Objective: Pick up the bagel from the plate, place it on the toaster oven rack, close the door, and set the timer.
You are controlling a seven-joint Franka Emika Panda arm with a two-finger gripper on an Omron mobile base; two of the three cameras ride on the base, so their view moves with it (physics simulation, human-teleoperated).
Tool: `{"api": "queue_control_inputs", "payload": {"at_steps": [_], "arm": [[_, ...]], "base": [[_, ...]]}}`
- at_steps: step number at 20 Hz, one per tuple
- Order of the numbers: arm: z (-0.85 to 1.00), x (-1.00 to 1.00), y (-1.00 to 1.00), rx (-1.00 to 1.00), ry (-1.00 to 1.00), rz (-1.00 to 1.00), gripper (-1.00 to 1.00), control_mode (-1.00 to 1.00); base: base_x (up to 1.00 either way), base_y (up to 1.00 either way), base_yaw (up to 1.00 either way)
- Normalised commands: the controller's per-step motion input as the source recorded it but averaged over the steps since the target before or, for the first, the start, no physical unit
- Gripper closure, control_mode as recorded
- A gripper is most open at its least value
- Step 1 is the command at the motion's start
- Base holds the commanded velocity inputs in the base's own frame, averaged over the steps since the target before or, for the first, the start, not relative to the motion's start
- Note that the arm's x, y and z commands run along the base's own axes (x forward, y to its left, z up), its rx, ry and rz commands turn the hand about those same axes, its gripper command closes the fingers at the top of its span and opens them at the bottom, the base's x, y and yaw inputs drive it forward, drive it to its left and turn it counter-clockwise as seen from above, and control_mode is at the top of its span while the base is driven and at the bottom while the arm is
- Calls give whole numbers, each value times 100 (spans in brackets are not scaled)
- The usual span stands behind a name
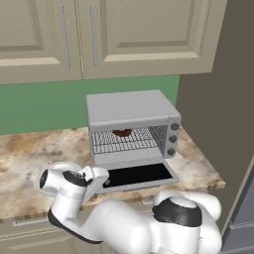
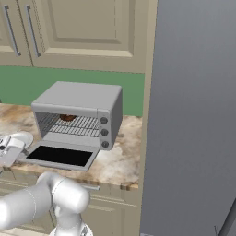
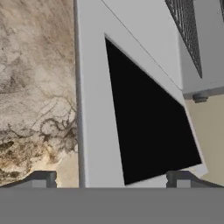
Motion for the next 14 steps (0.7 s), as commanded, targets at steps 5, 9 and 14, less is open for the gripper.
{"api": "queue_control_inputs", "payload": {"at_steps": [5,9,14], "arm": [[-16,34,0,-6,4,0,-100,-100],[-1,24,-2,-10,0,0,-100,-100],[17,20,-16,-18,-2,0,-100,-100]], "base": [[0,0,0],[0,0,0],[0,0,0]]}}
